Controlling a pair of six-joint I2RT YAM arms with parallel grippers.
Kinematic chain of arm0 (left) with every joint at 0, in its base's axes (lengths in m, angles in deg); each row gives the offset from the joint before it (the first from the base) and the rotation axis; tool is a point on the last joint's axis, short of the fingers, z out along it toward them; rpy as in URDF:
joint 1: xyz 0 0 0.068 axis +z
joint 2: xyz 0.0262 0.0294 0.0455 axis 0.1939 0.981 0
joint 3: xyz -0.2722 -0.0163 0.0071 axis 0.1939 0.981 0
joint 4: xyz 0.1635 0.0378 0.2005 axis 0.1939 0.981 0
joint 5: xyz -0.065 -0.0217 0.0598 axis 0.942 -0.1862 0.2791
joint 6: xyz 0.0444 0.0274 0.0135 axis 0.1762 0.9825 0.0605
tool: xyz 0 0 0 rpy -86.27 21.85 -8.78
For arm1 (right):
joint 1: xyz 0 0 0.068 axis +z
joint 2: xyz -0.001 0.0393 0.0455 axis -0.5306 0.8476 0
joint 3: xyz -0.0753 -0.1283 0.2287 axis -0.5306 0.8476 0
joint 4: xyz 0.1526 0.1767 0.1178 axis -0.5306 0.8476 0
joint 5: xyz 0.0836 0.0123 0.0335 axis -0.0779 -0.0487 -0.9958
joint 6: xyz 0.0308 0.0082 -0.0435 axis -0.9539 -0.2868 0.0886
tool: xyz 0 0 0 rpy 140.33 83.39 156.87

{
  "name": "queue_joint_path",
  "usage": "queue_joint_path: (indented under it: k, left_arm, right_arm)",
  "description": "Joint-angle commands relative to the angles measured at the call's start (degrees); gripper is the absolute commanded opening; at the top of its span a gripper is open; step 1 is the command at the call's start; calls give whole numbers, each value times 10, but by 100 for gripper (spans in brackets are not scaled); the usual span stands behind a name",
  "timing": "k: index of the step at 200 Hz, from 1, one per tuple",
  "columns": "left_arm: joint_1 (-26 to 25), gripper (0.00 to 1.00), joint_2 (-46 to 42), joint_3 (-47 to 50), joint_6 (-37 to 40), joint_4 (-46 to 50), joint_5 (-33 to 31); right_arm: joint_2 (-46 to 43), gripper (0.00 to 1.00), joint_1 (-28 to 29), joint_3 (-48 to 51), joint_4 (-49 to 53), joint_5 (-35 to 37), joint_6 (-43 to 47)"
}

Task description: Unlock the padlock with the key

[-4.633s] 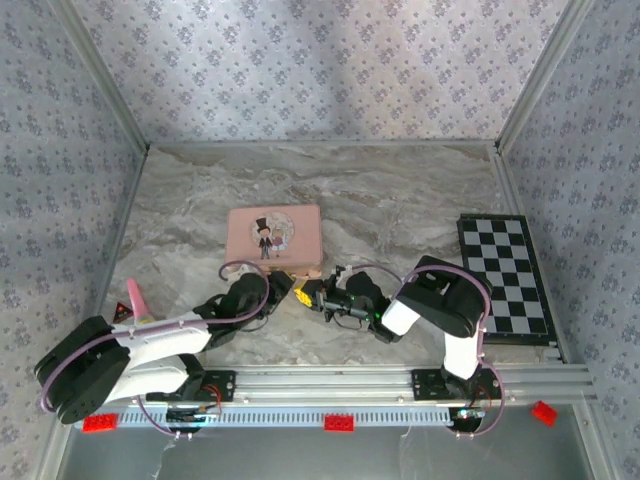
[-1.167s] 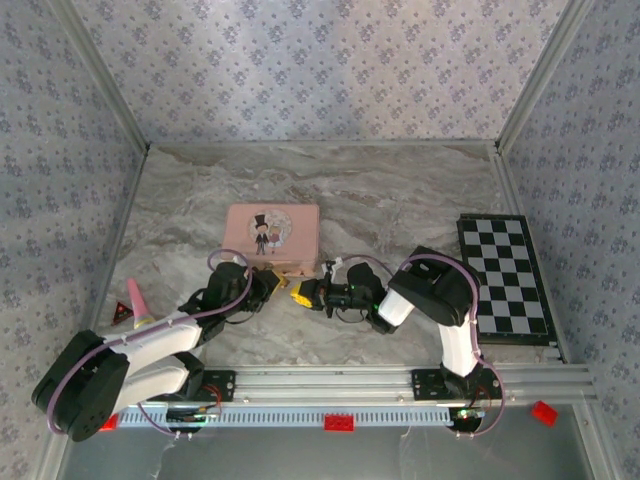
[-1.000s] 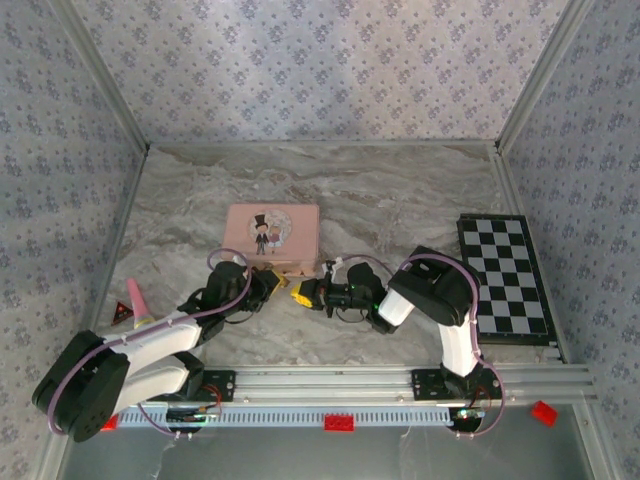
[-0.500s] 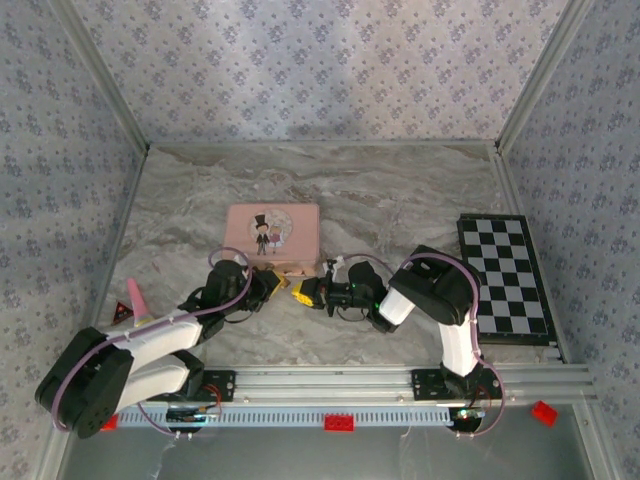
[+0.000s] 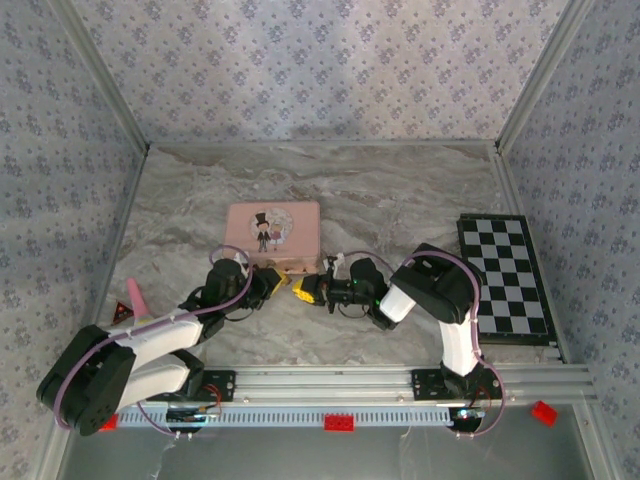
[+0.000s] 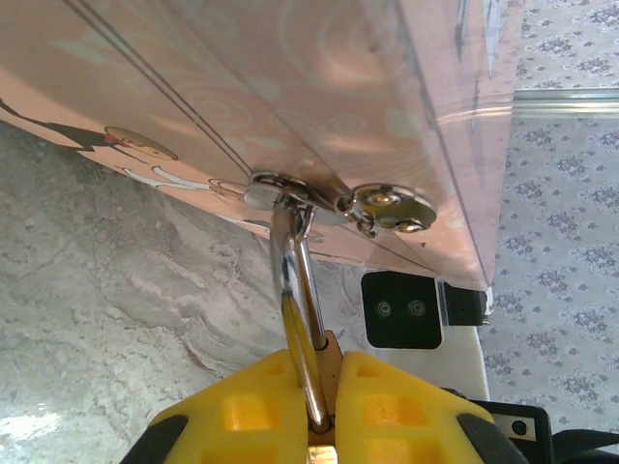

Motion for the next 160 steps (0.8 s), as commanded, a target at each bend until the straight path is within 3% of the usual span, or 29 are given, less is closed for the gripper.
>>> queue_joint_path:
  k: [1, 160]
  left_arm:
    - [2, 1, -8, -11, 20, -77, 28]
    - [1, 0, 1, -17, 30, -86, 45]
  right_arm:
    - [13, 0, -10, -9, -11, -10, 7]
    - [20, 0, -22, -36, -11, -11, -12]
